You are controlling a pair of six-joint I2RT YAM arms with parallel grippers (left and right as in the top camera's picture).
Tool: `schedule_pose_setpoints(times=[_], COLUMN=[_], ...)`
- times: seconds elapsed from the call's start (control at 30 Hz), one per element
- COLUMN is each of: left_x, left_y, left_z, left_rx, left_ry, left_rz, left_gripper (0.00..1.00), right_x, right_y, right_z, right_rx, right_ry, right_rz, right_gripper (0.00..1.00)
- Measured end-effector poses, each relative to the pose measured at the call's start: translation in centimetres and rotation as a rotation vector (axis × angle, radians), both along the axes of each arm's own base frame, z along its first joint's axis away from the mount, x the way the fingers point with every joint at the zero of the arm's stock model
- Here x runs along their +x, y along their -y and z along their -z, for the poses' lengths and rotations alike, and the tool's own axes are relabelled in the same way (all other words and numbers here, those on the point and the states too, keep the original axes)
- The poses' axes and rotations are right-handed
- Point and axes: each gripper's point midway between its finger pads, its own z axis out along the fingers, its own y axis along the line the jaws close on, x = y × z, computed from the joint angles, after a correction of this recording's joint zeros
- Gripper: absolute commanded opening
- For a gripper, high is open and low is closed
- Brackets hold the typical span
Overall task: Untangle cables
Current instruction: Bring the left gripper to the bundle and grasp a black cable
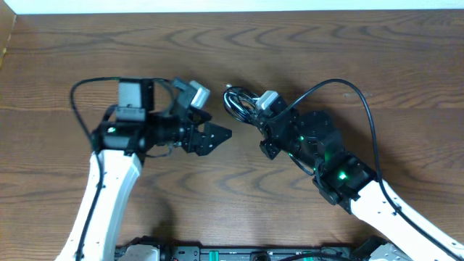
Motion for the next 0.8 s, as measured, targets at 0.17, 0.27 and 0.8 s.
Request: schedule_pose_setpoints(times=[0.17,0.27,0.8], left_x=[0.0,-0.1,1.1], left_y=[3.3,5.4,6.7], left_z=[1.6,1.9,2.0], left_rx=[0.027,0.032,0.071], left_ry=[0.012,0.058,0.135], left_rz=[0.099,0.165,0.157], left_gripper=[0.98,0.98,0.98], right_x=[-0.1,-0.2,0.1], right_y=[0.2,0.3,0.8], right_z=[0.5,0.9,1.3], right_rx=[-0.015,-0.025,-0.043], right_ry=[-0.016,-0.028,-0.038], right_rz=[0.006,0.008,0.037], right_gripper=[0.02,0.02,0.01])
